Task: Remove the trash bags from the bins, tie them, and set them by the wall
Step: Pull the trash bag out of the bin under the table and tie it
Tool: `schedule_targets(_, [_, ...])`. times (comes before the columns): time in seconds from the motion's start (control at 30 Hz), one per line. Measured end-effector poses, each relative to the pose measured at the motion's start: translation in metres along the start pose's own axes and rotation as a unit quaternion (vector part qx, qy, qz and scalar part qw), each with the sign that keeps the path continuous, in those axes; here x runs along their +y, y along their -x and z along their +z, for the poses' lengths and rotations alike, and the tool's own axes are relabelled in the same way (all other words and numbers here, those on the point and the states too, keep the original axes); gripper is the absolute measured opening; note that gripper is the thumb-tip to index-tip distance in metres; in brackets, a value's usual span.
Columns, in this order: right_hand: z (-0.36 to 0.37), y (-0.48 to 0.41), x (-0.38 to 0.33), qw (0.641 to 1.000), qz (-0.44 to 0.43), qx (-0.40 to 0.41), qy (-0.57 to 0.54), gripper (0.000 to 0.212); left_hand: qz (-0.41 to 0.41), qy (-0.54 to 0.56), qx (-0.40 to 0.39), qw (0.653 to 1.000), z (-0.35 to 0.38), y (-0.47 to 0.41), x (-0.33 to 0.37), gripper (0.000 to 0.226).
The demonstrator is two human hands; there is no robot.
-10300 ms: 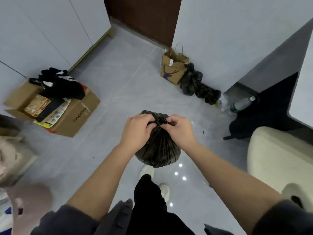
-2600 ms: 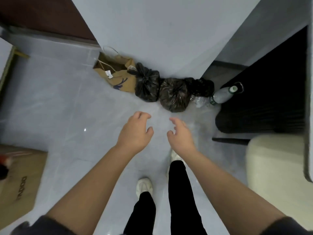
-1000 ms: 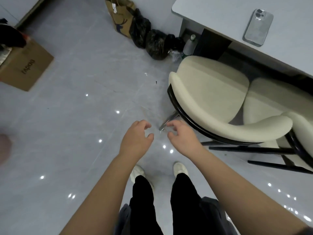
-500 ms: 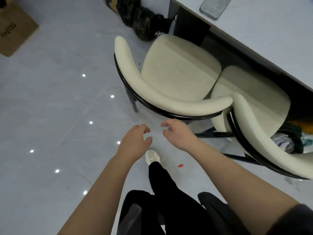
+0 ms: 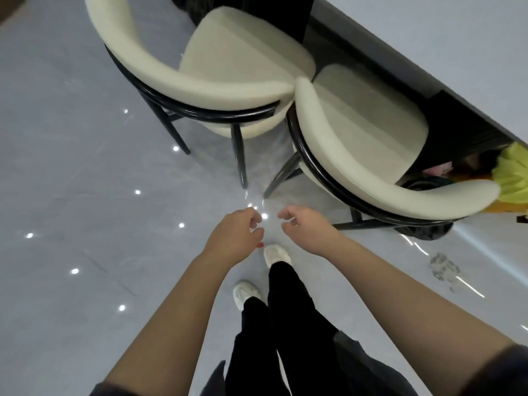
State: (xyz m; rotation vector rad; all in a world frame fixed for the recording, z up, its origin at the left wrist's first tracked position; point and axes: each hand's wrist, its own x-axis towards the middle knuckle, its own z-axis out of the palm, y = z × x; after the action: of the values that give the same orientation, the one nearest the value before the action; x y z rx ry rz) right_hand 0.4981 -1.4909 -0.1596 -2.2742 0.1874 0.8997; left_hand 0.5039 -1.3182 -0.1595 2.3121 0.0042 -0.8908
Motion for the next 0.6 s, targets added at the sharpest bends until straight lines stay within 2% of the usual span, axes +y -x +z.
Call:
schedule_targets(0.27, [-0.035,0.046,0.119,0.995,-0.011,-0.085,0.057,0.030,-0.041,0.016,0.020,0.999,0.114,0.015,0.063,0.023])
schedule_targets(0.4, [-0.062,0.062,0.191,0.993,-0.004,-0.095,0.071,0.030,-0.053,0.023,0.008,0.998,0.182,0.010,0.099,0.023])
schedule_targets(0.6, [-0.074,0.074,0.308,0.995,0.055,-0.075,0.040,0.030,-0.046,0.012,-0.044,0.998,0.284,-0.017,0.136,0.024])
